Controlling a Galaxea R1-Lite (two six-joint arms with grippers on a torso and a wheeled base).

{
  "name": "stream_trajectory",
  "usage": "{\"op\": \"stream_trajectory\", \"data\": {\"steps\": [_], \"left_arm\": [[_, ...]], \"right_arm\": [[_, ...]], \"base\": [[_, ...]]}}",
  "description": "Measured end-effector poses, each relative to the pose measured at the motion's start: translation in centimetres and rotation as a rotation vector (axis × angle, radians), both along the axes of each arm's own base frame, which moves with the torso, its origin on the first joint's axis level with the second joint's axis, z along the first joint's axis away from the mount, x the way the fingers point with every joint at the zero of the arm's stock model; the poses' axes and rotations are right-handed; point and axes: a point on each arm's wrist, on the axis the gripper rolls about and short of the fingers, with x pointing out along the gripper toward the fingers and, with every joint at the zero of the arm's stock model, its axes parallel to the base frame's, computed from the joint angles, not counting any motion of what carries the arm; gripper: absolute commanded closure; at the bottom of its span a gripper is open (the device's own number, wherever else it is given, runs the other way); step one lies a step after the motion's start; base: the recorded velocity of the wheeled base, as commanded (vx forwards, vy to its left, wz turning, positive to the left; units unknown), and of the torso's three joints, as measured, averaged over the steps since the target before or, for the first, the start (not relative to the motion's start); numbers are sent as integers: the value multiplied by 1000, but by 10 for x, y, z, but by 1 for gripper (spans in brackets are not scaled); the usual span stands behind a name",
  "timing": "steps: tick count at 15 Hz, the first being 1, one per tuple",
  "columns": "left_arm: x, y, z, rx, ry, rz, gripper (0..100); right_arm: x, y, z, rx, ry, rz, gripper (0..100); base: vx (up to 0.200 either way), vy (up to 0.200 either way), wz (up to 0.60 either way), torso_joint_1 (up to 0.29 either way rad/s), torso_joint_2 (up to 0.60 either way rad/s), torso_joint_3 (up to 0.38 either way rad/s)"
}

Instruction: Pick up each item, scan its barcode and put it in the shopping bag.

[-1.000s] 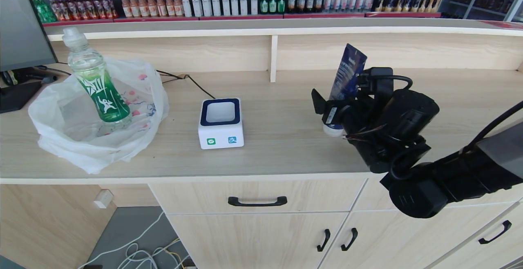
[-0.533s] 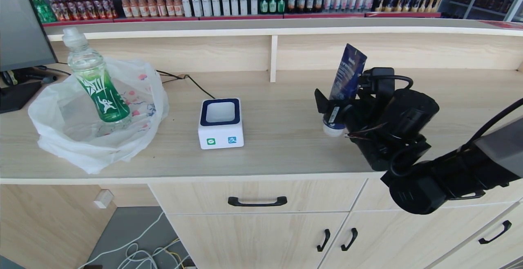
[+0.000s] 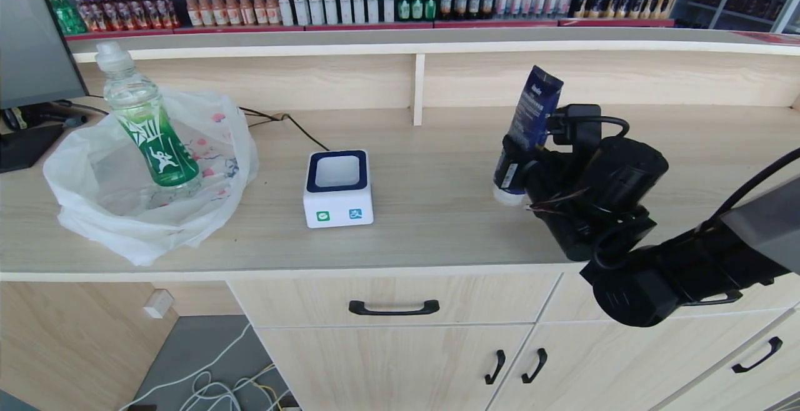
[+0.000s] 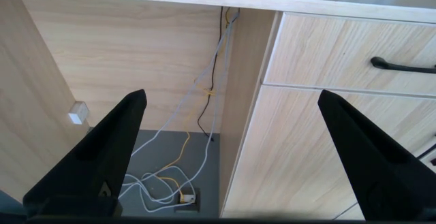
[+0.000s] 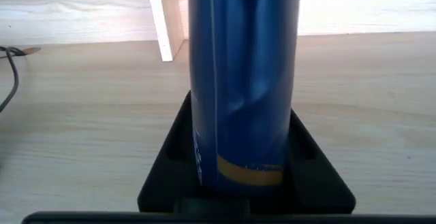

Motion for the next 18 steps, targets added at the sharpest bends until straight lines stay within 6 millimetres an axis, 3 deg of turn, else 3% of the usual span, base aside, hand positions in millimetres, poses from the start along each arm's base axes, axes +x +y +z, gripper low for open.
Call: {"op": "stream_trajectory", "data": {"steps": [12, 18], "left_arm": [[0, 0, 0, 0, 0, 0, 0], [0, 0, 0, 0, 0, 0, 0]], "right_arm": [[-1, 0, 2, 22, -2, 20, 100], [-9, -3, 20, 45, -43, 26, 100]], "base": [[0, 0, 0, 0, 0, 0], [0, 0, 0, 0, 0, 0]]}}
